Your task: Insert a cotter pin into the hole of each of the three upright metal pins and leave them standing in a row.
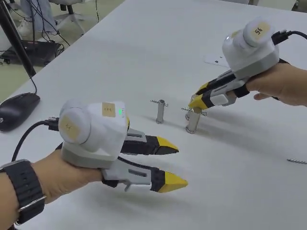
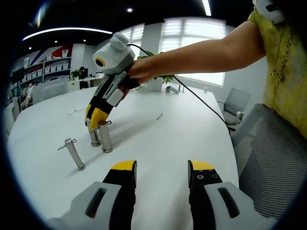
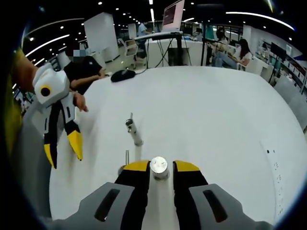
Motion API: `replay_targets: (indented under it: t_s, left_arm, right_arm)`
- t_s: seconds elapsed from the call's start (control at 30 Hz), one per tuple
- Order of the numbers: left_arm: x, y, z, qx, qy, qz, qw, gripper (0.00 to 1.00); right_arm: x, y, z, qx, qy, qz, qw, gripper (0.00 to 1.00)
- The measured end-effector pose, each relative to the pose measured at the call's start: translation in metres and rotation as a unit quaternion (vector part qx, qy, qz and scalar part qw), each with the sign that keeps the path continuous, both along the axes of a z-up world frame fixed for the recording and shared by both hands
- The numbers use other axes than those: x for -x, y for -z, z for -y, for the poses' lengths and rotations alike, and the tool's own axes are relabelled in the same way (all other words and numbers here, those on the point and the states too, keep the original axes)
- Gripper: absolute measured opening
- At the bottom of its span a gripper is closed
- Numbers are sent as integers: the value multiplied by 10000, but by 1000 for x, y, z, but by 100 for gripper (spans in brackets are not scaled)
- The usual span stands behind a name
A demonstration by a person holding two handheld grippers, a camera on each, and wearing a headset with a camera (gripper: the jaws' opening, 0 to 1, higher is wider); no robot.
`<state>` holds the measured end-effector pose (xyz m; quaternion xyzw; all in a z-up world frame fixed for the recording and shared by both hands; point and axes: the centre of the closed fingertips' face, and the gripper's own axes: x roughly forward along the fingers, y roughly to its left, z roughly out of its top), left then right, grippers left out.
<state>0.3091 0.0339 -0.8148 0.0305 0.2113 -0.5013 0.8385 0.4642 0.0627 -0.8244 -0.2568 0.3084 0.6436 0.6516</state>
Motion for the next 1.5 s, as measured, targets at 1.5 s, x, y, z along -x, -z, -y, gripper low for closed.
replay_targets:
  t_s: [1.5]
  left_arm:
    - [-3,4,-20,-21,-555,-266,9981,80]
  right_arm:
    - [-28,-2,36,58,459,64,9989,11]
